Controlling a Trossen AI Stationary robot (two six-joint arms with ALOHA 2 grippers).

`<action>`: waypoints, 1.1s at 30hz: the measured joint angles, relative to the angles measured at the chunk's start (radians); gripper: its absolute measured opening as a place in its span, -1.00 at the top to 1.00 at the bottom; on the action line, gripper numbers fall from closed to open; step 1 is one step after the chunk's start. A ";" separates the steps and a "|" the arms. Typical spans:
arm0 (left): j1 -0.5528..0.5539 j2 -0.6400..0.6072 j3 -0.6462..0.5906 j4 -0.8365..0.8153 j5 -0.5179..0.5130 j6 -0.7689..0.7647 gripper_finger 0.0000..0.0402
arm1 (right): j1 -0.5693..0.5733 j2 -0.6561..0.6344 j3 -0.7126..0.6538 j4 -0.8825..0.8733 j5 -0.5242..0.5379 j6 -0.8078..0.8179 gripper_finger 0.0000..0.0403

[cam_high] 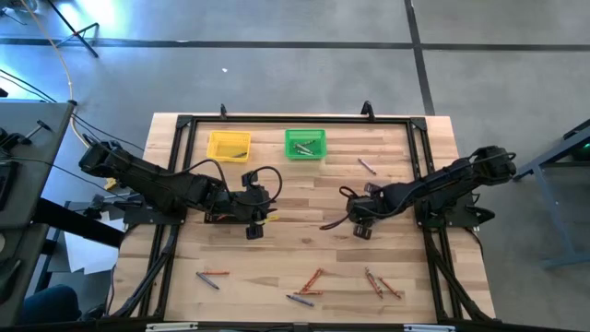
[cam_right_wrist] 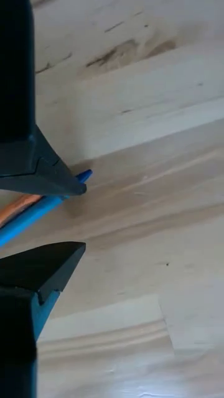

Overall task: Sort crayons
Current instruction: Put the blue crayon into the yellow bin

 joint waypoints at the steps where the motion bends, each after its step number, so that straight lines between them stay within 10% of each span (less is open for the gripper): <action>1: 0.000 0.000 0.000 0.000 0.000 0.000 0.58 | 0.004 0.000 0.000 0.000 -0.004 0.005 0.39; 33: 0.000 0.000 0.000 0.000 0.000 -0.014 0.58 | 0.037 0.000 0.000 -0.029 0.052 0.012 0.39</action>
